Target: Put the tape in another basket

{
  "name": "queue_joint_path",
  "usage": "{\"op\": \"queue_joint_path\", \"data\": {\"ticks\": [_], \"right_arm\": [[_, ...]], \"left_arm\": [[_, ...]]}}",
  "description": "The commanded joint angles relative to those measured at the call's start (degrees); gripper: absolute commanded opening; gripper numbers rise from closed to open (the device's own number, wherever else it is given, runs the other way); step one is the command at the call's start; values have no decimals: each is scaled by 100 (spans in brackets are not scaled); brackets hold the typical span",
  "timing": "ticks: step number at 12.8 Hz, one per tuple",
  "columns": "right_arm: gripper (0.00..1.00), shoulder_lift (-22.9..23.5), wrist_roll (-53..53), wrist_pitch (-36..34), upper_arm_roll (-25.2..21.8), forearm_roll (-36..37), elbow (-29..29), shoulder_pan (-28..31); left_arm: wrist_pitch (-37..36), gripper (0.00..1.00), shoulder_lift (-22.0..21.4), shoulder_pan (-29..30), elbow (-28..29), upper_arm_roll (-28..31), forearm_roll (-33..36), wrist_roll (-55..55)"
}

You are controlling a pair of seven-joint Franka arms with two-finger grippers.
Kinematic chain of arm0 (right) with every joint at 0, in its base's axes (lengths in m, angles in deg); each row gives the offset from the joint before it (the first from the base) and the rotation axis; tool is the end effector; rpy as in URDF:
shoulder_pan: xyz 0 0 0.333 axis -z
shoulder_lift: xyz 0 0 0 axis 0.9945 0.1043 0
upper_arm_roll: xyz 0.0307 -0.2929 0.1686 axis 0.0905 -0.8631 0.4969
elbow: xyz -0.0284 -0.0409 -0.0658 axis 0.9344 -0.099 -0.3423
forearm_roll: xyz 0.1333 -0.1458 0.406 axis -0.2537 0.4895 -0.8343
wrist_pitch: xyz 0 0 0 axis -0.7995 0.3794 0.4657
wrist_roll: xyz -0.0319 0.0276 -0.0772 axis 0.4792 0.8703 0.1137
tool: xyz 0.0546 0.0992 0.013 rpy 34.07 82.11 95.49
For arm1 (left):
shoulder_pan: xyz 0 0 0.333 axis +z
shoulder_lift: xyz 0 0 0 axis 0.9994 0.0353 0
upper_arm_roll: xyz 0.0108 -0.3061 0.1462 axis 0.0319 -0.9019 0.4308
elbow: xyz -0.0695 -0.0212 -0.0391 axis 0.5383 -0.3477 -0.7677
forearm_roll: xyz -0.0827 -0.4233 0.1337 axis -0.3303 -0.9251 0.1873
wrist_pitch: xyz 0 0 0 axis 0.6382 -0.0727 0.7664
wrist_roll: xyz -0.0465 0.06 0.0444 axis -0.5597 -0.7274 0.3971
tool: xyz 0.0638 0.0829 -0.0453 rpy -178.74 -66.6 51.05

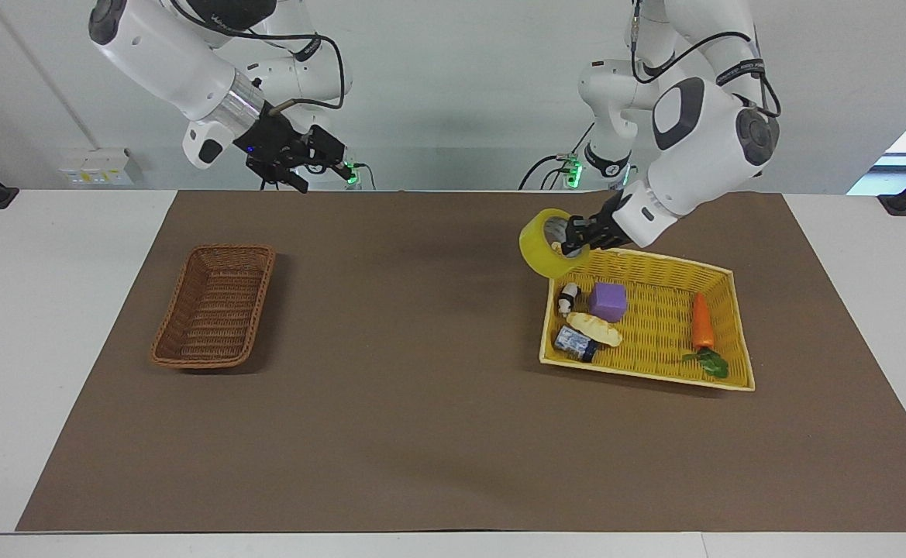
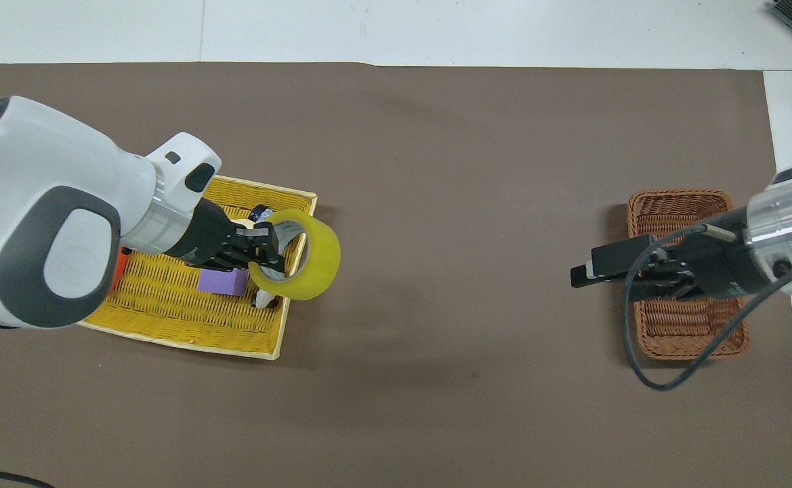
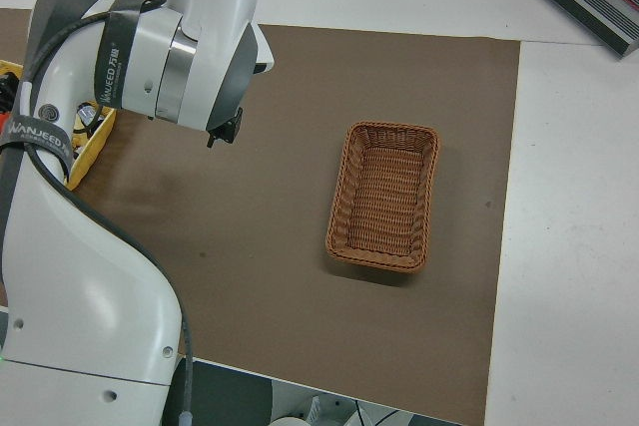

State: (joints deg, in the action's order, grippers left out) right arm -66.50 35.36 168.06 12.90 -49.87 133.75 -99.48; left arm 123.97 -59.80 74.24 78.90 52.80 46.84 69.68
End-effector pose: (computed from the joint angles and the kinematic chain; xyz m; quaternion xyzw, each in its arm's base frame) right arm 0.5648 0.1042 0.6015 -0.9578 0.0713 0.0964 0.2613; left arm 0.5858 -0.2521 0.4893 0.9650 0.0150 -0.1195 0.2329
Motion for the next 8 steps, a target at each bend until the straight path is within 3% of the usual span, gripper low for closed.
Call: {"op": "queue_joint_path", "data": {"ticks": [1, 4, 8], "right_arm": [[100, -162, 536, 458, 5, -323, 354, -446], [100, -170, 573, 687, 5, -568, 661, -685], [100, -100, 520, 749, 5, -1043, 829, -685]], "left_arm": [[360, 0, -29, -523, 132, 82, -614, 14], [833, 0, -29, -1112, 168, 91, -1081, 93], [1536, 0, -20, -1789, 159, 47, -1179, 558]]}}
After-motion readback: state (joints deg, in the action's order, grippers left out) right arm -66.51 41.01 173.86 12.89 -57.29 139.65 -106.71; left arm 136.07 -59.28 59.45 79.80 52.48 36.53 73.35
